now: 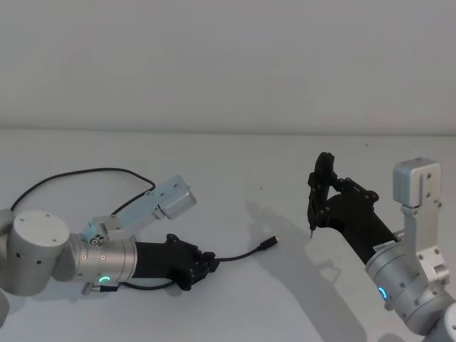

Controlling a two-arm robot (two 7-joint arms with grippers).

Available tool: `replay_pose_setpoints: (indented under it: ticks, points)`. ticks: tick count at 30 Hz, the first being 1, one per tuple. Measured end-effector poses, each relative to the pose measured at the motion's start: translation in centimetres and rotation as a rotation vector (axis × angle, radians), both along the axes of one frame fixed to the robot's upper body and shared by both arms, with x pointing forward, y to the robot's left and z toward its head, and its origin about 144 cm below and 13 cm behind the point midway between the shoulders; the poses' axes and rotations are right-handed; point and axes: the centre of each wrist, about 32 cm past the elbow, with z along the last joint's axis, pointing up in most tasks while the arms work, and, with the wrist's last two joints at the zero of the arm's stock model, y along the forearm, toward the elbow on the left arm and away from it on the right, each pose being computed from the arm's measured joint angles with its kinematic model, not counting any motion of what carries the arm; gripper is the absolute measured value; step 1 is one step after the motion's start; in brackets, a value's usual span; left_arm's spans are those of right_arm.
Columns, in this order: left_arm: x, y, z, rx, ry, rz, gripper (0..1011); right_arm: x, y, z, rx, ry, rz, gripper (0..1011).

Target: Pick up the data cable with the one hand.

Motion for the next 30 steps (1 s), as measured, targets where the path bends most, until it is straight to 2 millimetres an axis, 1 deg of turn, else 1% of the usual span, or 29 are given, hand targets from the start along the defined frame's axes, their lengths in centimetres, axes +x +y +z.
replay_pose_setpoints:
  ticks: [12,24,30]
  points:
    - [0.01,0.0,0.01,0.0,0.0,0.0,68,0.0,0.0,0.0,0.0,0.0,0.0,275]
    - [-0.04,0.02,0.01,0.001,-0.009,-0.003,69,0.0,-0.02,0.02,0.004,-0.001,-0.002,274]
    - [-0.21,0.01,0.17,0.005,-0.045,-0.015,68,0.01,-0.05,0.38,0.019,-0.016,0.0,274]
